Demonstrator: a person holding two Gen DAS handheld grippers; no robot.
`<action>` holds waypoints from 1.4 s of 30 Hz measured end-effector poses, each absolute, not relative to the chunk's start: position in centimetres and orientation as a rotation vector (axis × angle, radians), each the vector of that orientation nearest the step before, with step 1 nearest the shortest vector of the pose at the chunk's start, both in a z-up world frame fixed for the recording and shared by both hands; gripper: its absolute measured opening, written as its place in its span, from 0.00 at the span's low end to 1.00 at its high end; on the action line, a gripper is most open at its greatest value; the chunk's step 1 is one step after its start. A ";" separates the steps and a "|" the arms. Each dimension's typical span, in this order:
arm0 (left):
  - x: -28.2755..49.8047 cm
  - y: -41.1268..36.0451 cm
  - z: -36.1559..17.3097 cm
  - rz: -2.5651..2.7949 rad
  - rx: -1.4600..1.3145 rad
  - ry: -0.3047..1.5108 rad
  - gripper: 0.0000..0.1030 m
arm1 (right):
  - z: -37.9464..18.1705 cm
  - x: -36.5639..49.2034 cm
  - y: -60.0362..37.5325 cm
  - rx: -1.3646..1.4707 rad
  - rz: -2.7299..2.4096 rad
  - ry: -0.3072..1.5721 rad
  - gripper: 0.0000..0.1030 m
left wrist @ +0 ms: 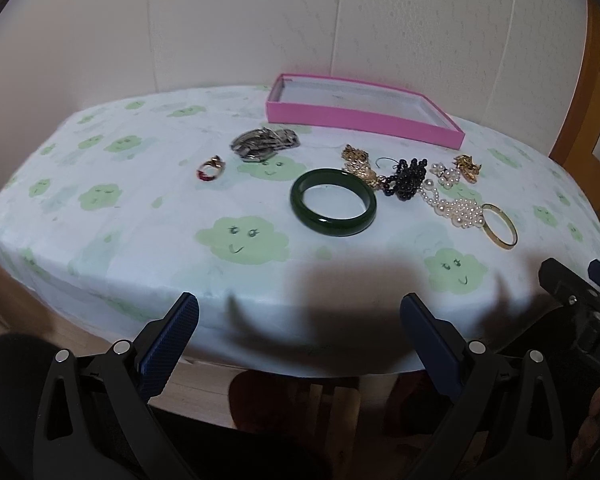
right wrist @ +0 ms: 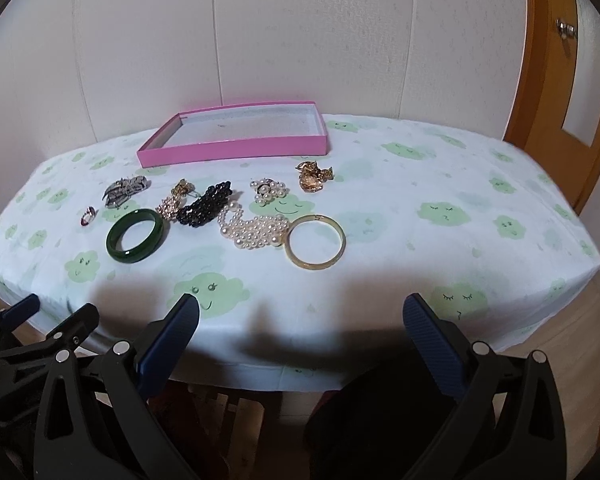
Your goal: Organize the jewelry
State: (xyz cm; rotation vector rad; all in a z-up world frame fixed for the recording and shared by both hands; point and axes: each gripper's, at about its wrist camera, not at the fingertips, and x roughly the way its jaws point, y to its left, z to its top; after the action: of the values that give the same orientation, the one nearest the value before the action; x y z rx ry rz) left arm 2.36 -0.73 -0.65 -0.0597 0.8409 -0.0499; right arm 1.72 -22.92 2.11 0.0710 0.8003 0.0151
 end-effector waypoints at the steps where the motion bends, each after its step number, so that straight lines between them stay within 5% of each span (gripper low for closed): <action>1: 2.8 -0.6 -0.7 -0.052 -0.079 0.849 0.97 | 2.0 2.1 -23.6 0.085 0.022 0.801 0.87; 7: 5.3 -1.4 -0.8 -0.102 -0.073 0.849 0.97 | 0.4 3.9 -25.9 0.120 0.008 0.850 0.73; 31: 10.5 -2.6 -2.5 -0.168 -0.092 0.877 0.97 | -3.0 10.4 -24.2 0.060 0.057 0.914 0.77; 42: 11.4 -2.8 -2.6 -0.117 -0.027 0.835 0.70 | -2.9 10.7 -23.4 0.024 0.086 0.884 0.56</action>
State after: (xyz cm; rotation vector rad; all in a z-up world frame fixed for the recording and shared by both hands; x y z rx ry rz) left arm 11.43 -2.82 -2.64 -0.0269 0.8350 -0.1172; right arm 10.65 -23.44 -2.88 0.0237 0.8839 0.0858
